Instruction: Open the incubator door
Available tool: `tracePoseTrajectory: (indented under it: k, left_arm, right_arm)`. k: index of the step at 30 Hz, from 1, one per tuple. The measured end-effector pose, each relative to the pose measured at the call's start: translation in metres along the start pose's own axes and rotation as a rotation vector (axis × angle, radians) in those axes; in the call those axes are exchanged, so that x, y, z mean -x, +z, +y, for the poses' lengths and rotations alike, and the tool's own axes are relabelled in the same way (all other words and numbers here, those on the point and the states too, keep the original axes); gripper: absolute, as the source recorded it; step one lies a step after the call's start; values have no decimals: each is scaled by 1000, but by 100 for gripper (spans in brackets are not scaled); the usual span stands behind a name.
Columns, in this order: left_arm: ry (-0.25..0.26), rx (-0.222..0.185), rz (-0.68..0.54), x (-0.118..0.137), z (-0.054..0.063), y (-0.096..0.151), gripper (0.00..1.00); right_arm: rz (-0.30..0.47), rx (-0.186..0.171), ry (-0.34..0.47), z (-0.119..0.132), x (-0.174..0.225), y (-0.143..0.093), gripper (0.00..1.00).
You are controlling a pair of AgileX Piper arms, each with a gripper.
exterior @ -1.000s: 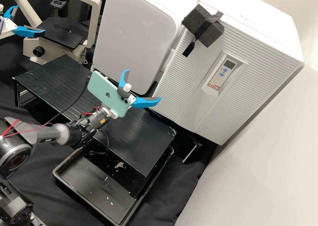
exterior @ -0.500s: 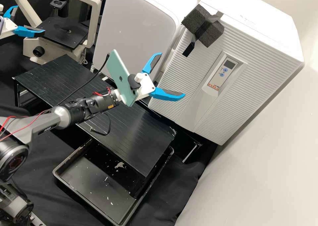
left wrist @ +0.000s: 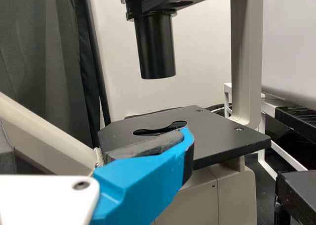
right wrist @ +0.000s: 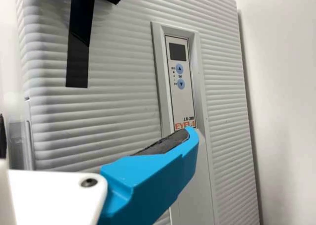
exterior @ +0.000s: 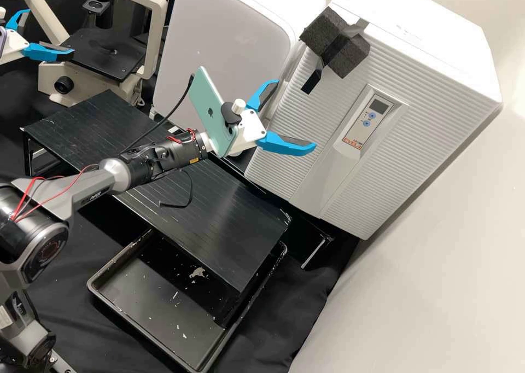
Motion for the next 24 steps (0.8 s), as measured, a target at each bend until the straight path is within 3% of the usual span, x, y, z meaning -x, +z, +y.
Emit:
tracePoseTrajectory:
  k: [9, 16, 24]
  left_arm:
    - [0, 0, 0, 0, 0, 0, 100]
    - [0, 0, 0, 0, 0, 0, 100]
    - [0, 0, 0, 0, 0, 0, 100]
  right_arm:
    - [-36, -19, 9, -2, -3, 3, 100]
    - [-54, 4, -3, -10, -7, 8, 100]
    - [-64, -4, -18, -11, -7, 8, 100]
